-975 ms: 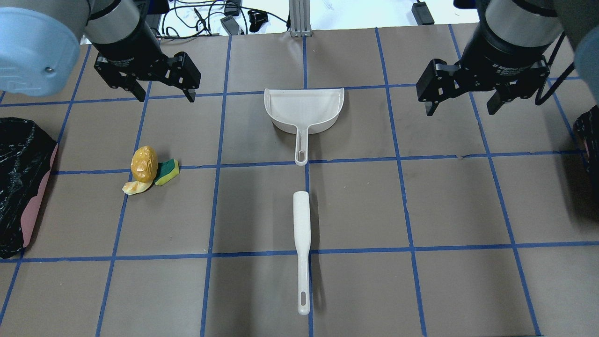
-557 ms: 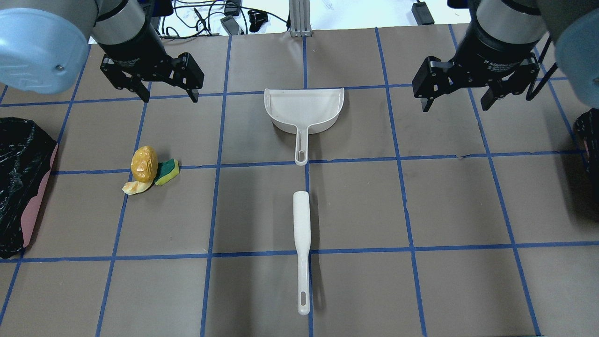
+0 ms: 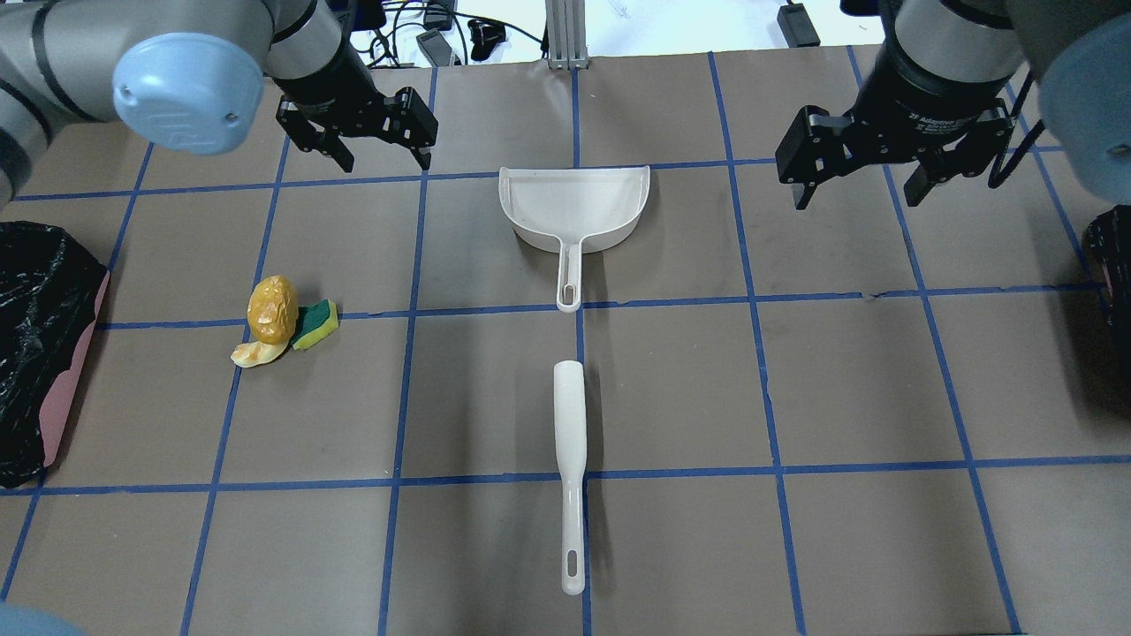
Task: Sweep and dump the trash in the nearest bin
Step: 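Reach the left gripper to the white dustpan handle and grasp it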
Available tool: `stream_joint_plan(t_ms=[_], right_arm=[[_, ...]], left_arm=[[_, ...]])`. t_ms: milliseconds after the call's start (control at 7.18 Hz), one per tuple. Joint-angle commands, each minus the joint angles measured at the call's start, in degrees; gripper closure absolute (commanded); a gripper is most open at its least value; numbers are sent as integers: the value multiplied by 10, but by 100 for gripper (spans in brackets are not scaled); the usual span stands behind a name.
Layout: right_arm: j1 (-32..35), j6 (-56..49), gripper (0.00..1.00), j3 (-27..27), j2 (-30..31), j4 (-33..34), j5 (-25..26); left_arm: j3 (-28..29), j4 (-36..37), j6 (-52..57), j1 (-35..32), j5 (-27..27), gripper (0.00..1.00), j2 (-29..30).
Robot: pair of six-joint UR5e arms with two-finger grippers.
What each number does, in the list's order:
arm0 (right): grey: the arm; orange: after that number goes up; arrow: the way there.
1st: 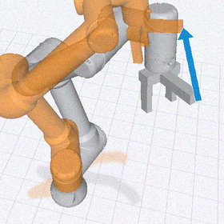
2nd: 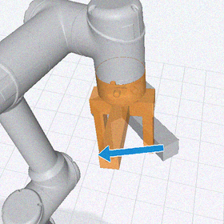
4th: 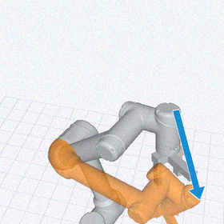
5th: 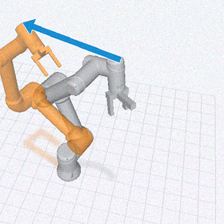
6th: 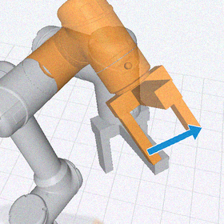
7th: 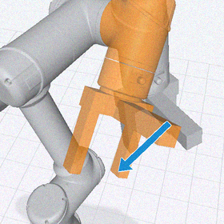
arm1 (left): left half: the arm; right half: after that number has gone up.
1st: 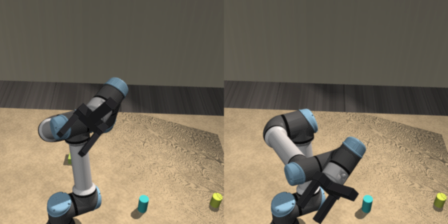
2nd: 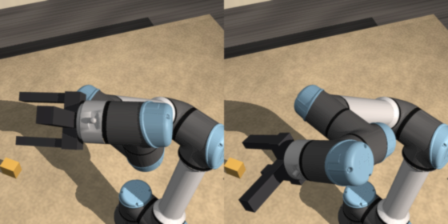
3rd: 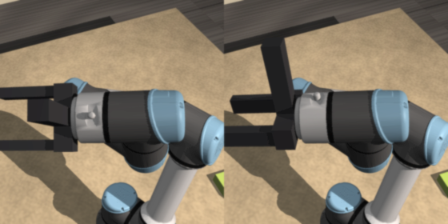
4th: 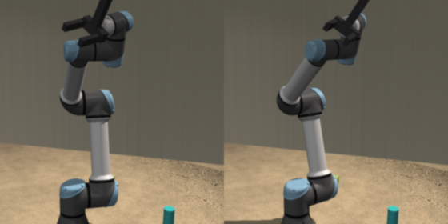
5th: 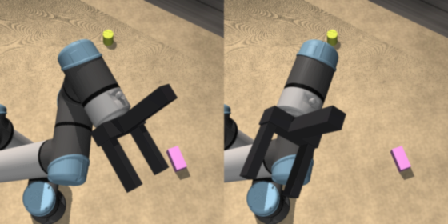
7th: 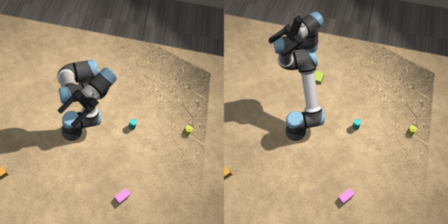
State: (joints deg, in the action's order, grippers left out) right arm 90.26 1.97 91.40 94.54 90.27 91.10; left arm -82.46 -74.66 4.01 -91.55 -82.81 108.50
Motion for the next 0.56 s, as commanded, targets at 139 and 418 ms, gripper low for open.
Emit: stream_joint_plan(t_ms=[139,418], right_arm=[[0,-13,0,2,1,-2,-2],[0,-20,0,18,2,-2,3]], left_arm=[[120,33,-59,-62,15,0,143],[164,34,-101,-101,10,0,207]])
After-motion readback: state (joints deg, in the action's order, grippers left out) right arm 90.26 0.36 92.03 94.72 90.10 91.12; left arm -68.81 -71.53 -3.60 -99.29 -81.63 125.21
